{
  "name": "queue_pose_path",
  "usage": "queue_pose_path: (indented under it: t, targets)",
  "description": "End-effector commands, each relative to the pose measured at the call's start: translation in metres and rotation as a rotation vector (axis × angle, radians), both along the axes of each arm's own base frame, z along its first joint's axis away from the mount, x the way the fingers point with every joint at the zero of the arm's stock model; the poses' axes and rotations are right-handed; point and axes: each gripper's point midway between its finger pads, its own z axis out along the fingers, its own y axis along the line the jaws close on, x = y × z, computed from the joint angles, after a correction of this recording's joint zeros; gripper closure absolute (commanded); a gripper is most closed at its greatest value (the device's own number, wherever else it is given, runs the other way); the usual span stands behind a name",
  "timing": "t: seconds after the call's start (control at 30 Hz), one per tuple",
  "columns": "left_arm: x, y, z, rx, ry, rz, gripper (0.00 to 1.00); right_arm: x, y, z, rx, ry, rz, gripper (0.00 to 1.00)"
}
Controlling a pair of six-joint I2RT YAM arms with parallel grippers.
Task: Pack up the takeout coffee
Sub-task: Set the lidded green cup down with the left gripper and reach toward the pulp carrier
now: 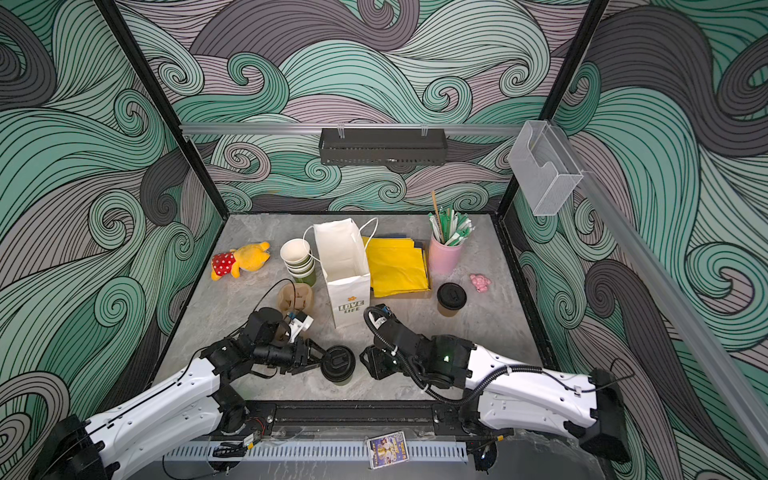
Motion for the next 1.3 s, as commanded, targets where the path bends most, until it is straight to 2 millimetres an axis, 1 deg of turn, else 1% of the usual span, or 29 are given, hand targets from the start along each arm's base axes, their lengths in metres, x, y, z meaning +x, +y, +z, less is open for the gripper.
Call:
queue_pose_path:
  t: [0.0, 0.07, 0.23, 0.33, 0.5, 0.6, 0.67, 0.73, 0.77, 0.83, 0.9, 0.97, 1.1, 1.27]
  targets:
    - [-0.005, 0.008, -0.008, 0.066, 0.019, 0.009, 0.44, 0.006, -0.008, -0.005, -0.027, -0.006, -0.049, 0.54]
    - [-0.003, 0.009, -0.005, 0.069, 0.007, 0.014, 0.41, 0.006, -0.008, -0.006, -0.031, -0.005, -0.051, 0.54]
    - [0.000, 0.010, 0.009, 0.069, -0.032, 0.015, 0.31, 0.006, -0.008, -0.009, -0.040, 0.006, -0.048, 0.53]
    - [0.002, 0.010, 0.015, 0.058, -0.057, 0.019, 0.28, 0.005, -0.007, -0.009, -0.041, 0.011, -0.044, 0.53]
    - [0.005, 0.008, 0.032, 0.030, -0.105, 0.018, 0.25, 0.006, -0.006, -0.008, -0.041, 0.011, -0.038, 0.53]
    - [0.005, 0.011, 0.046, 0.033, -0.156, 0.013, 0.25, 0.007, -0.006, -0.005, -0.035, -0.004, -0.038, 0.53]
    - [0.008, 0.019, 0.057, 0.075, -0.222, 0.025, 0.25, 0.010, -0.007, -0.001, -0.029, -0.027, -0.044, 0.53]
    - [0.014, 0.038, 0.064, 0.175, -0.288, 0.074, 0.26, 0.015, -0.012, 0.004, -0.027, -0.056, -0.066, 0.53]
    - [0.019, 0.053, 0.070, 0.248, -0.328, 0.116, 0.27, 0.018, -0.016, 0.006, -0.030, -0.076, -0.084, 0.53]
    - [0.025, 0.087, 0.074, 0.421, -0.354, 0.204, 0.30, 0.025, -0.023, 0.011, -0.037, -0.115, -0.123, 0.53]
    - [0.028, 0.121, 0.072, 0.608, -0.359, 0.271, 0.36, 0.031, -0.029, 0.017, -0.034, -0.151, -0.154, 0.53]
    - [0.033, 0.137, 0.071, 0.714, -0.357, 0.302, 0.39, 0.036, -0.034, 0.020, -0.037, -0.179, -0.181, 0.53]
    - [0.050, 0.137, 0.063, 0.809, -0.335, 0.296, 0.44, 0.040, -0.036, 0.023, -0.045, -0.205, -0.191, 0.53]
    - [0.077, 0.136, 0.048, 0.905, -0.304, 0.281, 0.45, 0.039, -0.032, 0.020, -0.051, -0.195, -0.183, 0.53]
